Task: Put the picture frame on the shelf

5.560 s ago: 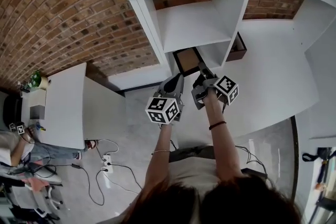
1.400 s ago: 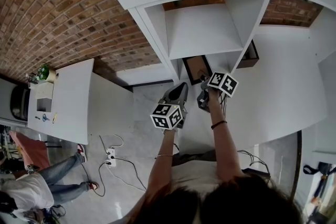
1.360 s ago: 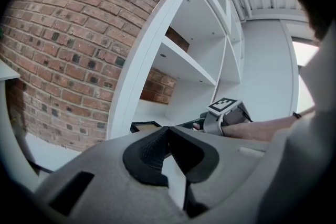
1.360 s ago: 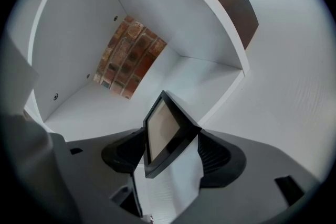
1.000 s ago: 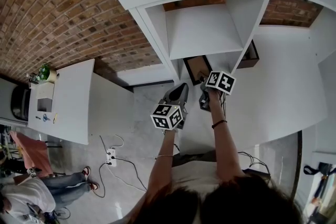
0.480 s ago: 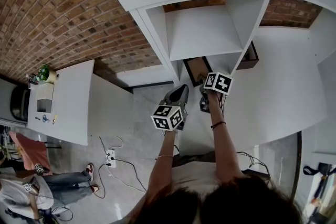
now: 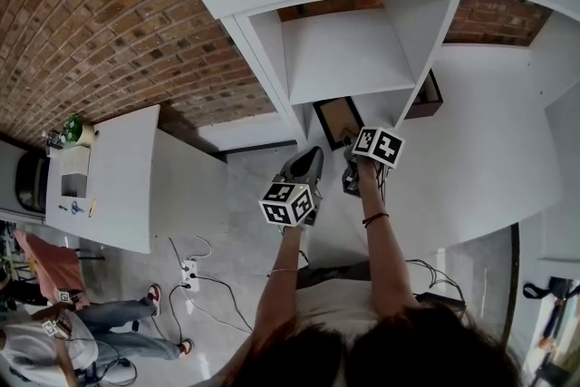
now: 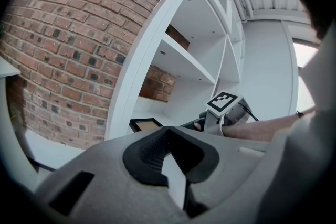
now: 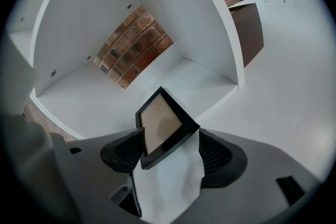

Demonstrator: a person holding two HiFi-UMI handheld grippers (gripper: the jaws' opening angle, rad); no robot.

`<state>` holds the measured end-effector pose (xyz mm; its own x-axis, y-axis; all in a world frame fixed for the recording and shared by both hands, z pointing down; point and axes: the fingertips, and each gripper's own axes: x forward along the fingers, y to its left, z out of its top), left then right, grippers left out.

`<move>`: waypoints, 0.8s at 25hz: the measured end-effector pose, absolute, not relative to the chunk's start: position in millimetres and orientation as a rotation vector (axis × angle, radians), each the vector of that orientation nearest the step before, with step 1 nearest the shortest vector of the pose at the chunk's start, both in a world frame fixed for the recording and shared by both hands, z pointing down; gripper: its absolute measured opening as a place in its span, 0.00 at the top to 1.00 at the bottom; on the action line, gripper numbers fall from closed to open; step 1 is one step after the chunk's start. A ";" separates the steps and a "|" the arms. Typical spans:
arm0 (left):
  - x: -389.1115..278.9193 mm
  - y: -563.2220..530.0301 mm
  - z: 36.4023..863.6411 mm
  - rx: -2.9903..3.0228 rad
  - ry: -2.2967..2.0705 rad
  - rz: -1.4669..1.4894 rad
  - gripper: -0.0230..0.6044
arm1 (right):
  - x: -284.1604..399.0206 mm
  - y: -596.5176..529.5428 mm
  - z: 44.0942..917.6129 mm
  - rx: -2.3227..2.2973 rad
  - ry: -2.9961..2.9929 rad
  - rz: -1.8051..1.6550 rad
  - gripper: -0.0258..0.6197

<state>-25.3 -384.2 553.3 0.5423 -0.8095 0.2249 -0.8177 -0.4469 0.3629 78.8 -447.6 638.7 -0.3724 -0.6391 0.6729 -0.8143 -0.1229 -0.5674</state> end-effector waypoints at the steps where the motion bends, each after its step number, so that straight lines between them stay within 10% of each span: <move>1: -24.4 -383.7 552.9 2.356 -1.322 0.024 0.95 | 79.6 -447.3 636.9 1.655 -1.963 1.512 0.53; 20: -9.6 -358.6 542.4 2.402 -1.276 0.008 0.95 | 58.9 -415.1 568.5 1.333 -2.458 1.728 0.54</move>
<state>-9.6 -358.6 542.4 0.5790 -0.7913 0.1968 -0.7935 -0.4913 0.3590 58.9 -415.1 568.5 -0.6624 -0.6792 0.3160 -0.5270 0.1228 -0.8409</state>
